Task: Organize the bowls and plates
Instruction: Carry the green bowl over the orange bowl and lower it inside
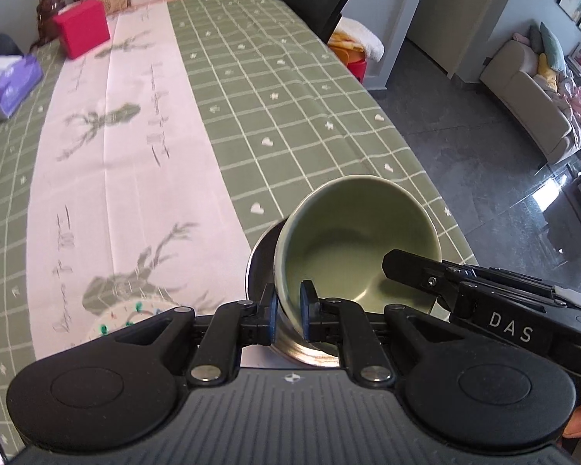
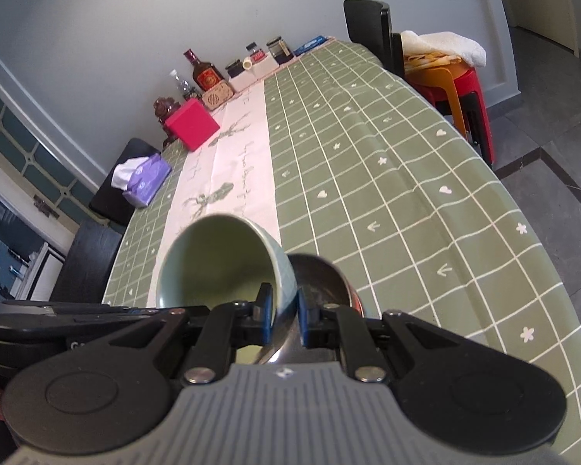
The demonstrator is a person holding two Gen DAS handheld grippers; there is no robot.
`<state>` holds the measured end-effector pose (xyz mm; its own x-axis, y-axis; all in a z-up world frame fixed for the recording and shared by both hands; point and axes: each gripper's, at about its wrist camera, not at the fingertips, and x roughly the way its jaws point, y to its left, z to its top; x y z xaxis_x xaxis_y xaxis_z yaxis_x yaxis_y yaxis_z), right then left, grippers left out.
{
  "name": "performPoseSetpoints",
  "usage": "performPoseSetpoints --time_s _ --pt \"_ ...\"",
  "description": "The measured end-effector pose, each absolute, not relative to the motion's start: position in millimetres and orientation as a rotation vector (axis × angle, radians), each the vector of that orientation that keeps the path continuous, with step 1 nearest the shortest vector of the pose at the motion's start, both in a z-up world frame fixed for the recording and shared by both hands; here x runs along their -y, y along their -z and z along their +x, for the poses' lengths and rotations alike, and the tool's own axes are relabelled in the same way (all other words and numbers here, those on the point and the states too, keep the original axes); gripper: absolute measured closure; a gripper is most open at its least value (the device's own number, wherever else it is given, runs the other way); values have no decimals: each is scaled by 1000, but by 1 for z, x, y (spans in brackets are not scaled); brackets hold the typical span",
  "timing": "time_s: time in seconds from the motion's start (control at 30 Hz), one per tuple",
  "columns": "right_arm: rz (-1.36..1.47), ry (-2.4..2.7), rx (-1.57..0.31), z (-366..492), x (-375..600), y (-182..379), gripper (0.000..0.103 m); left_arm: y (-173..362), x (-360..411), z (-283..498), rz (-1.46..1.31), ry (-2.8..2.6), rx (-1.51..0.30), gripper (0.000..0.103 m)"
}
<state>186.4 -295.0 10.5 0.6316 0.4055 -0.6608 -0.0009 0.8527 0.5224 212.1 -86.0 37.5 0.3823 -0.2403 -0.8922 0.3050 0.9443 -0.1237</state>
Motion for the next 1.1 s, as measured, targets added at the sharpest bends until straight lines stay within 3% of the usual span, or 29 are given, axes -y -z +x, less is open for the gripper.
performPoseSetpoints --time_s 1.1 --pt "346 -213 -986 210 281 11 92 5 83 247 -101 296 -1412 85"
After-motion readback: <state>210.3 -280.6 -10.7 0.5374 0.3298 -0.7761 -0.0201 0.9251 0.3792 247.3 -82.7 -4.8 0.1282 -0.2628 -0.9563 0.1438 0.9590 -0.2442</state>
